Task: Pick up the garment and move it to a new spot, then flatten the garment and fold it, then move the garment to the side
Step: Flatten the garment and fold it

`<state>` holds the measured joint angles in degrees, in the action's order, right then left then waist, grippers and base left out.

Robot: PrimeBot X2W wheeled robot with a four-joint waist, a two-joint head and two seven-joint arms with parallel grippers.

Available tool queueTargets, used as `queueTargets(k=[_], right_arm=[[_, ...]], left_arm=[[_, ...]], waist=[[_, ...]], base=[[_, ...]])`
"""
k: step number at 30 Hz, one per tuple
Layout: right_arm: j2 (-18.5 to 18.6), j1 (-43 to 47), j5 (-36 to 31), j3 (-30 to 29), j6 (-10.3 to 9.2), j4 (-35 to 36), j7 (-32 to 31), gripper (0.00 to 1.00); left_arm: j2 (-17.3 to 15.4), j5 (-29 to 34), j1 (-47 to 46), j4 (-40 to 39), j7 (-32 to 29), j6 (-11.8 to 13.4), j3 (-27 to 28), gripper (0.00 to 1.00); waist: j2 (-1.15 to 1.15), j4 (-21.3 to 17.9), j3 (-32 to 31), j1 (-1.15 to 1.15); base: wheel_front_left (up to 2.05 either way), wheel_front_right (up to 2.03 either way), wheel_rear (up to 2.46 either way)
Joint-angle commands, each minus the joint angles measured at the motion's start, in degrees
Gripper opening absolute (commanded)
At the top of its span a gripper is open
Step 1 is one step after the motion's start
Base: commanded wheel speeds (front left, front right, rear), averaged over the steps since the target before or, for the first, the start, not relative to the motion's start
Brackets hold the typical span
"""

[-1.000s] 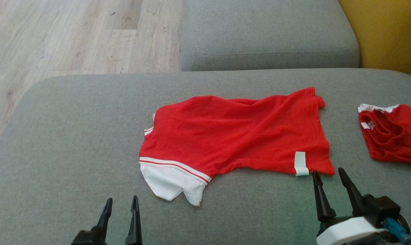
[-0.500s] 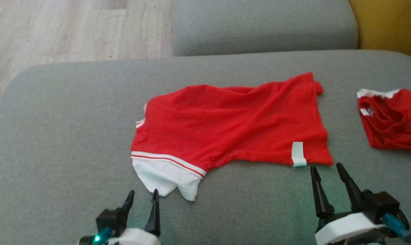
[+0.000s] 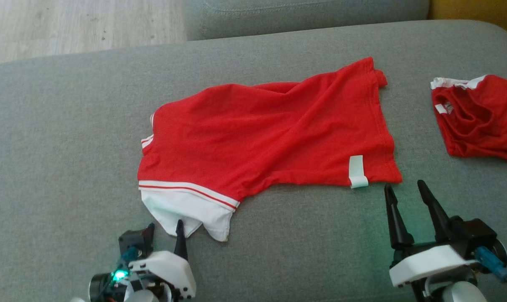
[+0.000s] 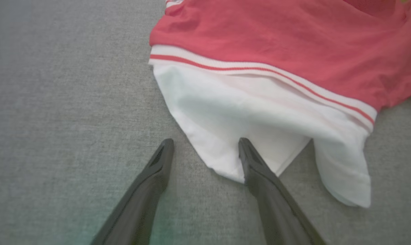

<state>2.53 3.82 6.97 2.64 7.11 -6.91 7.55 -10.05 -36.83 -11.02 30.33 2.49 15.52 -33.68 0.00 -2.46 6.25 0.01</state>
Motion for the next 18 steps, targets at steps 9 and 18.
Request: queueTargets(k=[9, 18], right_arm=[[0.3, -4.2, -2.4, -2.3, 0.37, -1.3, -2.3, 1.0], [0.3, -10.3, -3.5, -7.4, 0.37, -9.7, -9.0, 1.0]], left_arm=[[0.5, 0.5, -3.4, 0.3, -2.6, -2.1, -1.5, 0.0], [-2.5, 1.5, -3.4, -4.4, 3.2, 0.2, 1.4, 0.0]], waist=[[0.0, 0.7, 0.3, -0.01], [0.0, 3.2, 0.7, -0.01]], base=[[0.0, 0.0, 0.0], [0.0, 0.0, 0.0]])
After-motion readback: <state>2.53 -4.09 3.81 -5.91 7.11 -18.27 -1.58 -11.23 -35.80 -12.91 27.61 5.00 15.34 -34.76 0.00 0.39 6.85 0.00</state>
